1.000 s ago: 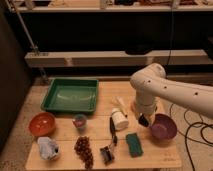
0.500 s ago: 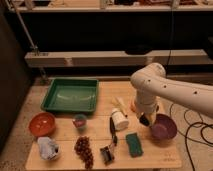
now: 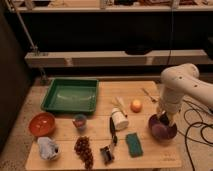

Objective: Wipe purple bowl with eraser

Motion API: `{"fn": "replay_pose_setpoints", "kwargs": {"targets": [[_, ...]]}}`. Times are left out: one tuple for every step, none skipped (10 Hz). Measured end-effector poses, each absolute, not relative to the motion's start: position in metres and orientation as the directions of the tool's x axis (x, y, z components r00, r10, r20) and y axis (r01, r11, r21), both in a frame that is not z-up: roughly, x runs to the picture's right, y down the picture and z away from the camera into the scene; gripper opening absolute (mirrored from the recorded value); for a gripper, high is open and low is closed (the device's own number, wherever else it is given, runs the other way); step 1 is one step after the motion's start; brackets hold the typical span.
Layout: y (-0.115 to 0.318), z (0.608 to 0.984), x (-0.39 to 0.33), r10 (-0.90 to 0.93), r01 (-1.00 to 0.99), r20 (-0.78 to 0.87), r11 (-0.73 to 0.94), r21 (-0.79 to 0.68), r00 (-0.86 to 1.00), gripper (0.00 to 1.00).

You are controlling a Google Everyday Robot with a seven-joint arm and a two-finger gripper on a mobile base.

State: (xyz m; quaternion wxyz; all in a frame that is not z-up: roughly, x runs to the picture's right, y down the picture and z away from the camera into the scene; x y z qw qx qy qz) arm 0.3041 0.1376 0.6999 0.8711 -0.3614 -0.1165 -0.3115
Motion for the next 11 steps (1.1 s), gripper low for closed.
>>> {"fn": "replay_pose_setpoints", "kwargs": {"targets": [[0.140,0.702,0.316,-0.440,0.615,0.429,0.560,-0.555,0.789,0.00],[0.142,0.704,0.321,-0.429,0.612,0.436,0.574,-0.544,0.791,0.00],[0.145,0.704,0.325,-0.421,0.608,0.440,0.583,-0.539,0.793,0.00],[0.147,0.705,0.322,-0.421,0.612,0.445,0.584,-0.534,0.790,0.00],[0.151,0.708,0.308,-0.431,0.625,0.453,0.580,-0.522,0.780,0.00],[0.159,0.709,0.296,-0.433,0.632,0.461,0.570,-0.525,0.775,0.00],[0.163,0.710,0.288,-0.439,0.638,0.464,0.567,-0.521,0.769,0.00],[0.173,0.712,0.283,-0.441,0.644,0.470,0.557,-0.524,0.764,0.00],[0.185,0.716,0.282,-0.444,0.647,0.471,0.548,-0.530,0.762,0.00],[0.193,0.717,0.281,-0.442,0.649,0.475,0.546,-0.530,0.761,0.00],[0.198,0.716,0.281,-0.438,0.647,0.477,0.548,-0.530,0.762,0.00]]}}
